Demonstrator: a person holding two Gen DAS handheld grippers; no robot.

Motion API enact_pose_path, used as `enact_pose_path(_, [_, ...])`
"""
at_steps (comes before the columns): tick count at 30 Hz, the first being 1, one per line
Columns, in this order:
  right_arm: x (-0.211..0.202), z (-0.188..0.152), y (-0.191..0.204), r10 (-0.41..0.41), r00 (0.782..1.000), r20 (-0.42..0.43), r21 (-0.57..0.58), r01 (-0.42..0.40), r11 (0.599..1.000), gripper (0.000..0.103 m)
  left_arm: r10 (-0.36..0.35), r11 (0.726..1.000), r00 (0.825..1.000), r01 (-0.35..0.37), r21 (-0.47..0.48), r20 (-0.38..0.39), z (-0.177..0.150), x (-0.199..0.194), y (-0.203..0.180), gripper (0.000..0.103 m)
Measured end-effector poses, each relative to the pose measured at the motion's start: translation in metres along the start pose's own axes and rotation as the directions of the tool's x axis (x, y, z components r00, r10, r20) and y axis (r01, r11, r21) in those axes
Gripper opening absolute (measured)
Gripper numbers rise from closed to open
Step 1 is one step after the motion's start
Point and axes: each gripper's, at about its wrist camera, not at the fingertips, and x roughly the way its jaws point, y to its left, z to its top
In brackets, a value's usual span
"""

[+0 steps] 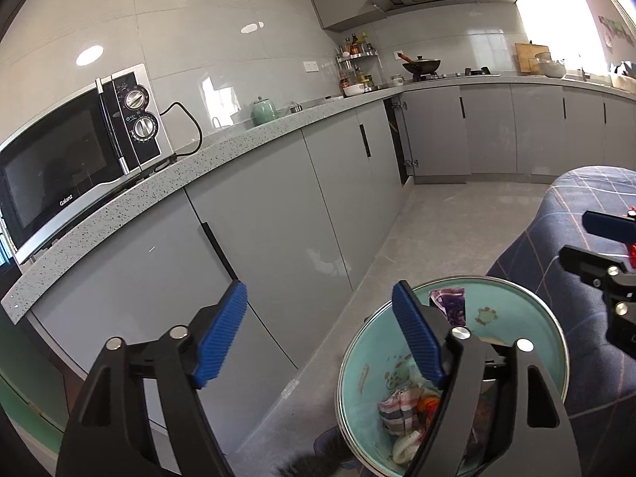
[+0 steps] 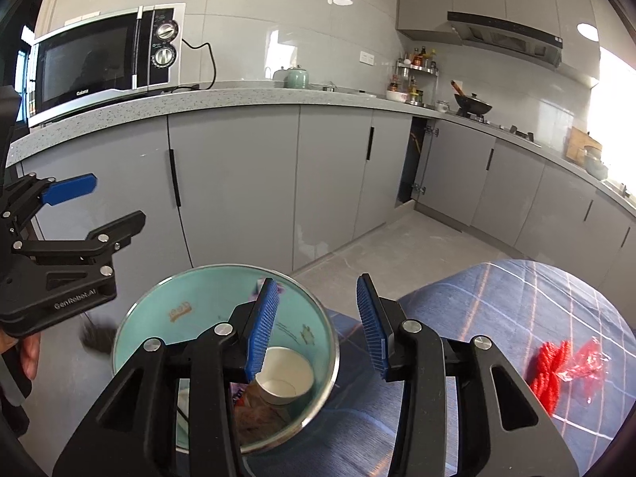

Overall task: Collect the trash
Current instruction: 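Move both open tools back toward the red rope and pink bag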

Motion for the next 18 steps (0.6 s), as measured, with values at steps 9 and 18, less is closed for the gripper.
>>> enact_pose_path(9, [-0.015, -0.017, -0.046, -0.089, 0.996, -0.024, 0.053, 0.090, 0.995, 0.043, -0.060, 0.998, 0.998, 0.060, 0.031, 0.005, 0.005, -0.004, -0.039, 0.081])
enact_pose_path(18, [-0.042, -0.040, -0.103, -0.197, 0.979, -0.055, 0.115, 0.202, 0.973, 0.046, -0.157, 0.983, 0.987, 0.153, 0.098, 0.028, 0.023, -0.013, -0.098, 0.084])
